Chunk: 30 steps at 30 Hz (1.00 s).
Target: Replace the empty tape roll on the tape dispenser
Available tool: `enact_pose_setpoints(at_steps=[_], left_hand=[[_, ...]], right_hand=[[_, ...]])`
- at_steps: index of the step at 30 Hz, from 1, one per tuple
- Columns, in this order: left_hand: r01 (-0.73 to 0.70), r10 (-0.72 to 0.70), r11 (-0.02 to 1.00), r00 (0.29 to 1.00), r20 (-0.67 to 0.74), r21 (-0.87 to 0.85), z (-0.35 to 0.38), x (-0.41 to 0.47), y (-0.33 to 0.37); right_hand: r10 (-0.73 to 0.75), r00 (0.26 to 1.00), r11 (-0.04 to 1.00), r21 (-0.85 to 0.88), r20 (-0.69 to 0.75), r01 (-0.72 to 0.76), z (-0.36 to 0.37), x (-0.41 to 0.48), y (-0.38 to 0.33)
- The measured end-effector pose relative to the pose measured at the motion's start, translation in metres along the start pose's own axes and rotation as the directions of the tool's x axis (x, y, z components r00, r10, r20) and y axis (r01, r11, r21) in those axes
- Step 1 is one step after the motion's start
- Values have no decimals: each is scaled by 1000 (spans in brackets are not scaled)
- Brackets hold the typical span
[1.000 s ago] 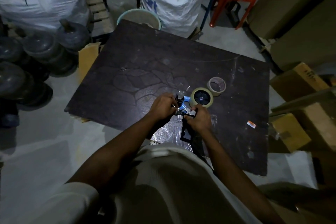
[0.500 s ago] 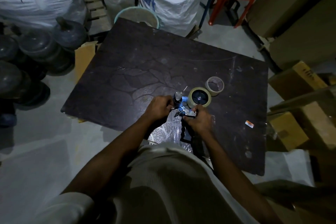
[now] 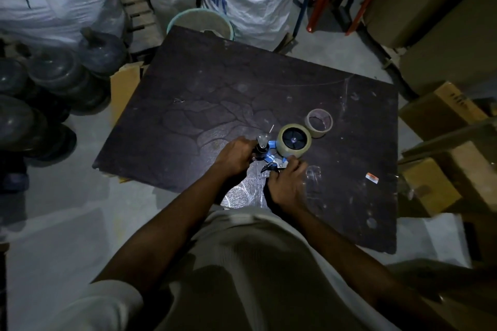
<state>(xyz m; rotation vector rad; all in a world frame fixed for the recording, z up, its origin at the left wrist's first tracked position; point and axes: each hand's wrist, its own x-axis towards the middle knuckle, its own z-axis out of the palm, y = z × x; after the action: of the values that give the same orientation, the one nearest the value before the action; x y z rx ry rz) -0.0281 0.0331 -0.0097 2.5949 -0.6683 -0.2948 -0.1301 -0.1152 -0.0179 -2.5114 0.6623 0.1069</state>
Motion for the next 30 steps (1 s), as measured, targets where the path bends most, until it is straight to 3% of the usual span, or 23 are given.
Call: enact_pose_setpoints(at_steps=[10,16,22,26,30], left_hand=[[-63,61,997,997,-52,-41,-7,-10,-2],[-34,31,998,998,-55,-54,-11,-11,-1],[-1,0,999,1000,-29,-45,-12,-10,-2],[16,-18,999,999,-42,-49,-10,-11,-1],[44,-45,999,998,-33,-32,-8,-8,-1]], right_hand=[[-99,989,995,3,108,99,0,6,20],[-31,986,999,-16,163,34,-7,6,14],[60,988,997,-56,143,-53,-14,3,-1],[15,997,1000,3,75,-15,-10,3,-1],[-58,998,972,-230,1,57,-14,19,-2]])
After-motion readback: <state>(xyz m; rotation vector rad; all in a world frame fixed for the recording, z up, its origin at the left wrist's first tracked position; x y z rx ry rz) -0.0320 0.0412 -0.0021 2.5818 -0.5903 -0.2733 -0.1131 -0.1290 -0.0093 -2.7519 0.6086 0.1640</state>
